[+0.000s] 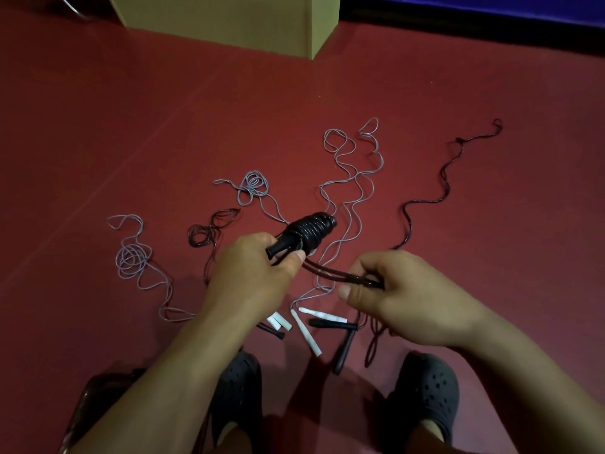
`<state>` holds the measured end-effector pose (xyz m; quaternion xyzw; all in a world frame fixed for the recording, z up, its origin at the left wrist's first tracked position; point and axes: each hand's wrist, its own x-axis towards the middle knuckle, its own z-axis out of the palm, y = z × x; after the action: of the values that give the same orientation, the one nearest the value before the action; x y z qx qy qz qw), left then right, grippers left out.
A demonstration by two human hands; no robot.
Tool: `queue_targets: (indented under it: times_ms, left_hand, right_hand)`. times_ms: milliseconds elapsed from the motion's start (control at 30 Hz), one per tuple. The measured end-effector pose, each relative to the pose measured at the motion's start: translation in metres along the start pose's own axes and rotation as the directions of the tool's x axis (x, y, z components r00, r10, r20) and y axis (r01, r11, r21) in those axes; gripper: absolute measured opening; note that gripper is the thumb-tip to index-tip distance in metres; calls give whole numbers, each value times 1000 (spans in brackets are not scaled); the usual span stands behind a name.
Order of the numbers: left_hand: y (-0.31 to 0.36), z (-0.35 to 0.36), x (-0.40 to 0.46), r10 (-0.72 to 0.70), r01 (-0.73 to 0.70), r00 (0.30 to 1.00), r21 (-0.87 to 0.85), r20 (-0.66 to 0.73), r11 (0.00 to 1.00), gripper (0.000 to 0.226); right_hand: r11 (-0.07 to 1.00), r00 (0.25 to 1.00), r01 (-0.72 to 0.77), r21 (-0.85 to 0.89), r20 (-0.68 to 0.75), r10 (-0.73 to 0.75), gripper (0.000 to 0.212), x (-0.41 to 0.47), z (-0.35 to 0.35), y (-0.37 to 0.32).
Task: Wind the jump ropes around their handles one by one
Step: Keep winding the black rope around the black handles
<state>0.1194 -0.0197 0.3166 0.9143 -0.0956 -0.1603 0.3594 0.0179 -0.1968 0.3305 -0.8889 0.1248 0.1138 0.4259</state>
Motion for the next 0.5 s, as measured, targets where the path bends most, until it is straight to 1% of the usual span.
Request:
queue_targets:
  times_ms: [100,167,233,400,500]
  left_hand:
    - [0,0,-2,32,-33,999,42,36,999,25]
    - [1,1,-2,63,-69,995,70,82,995,24]
    - [1,2,-3,89,-102,984,80,156,992,25]
    - [-2,4,-3,145,-169,928,41,342,985,30]
    - [-6,5,-3,205,-256,889,72,409,964,21]
  right_hand:
    - [996,996,85,24,-3,-85,20,-1,3,-2]
    - [990,989,134,41,-63,-131,18,-1,4,-3]
    - [984,978,165,69,-137,-155,14,1,5,-1]
    - [991,944,130,18,-307,-118,16,4,9,3]
    - [993,931,121,0,-347,-114,14,6,11,4]
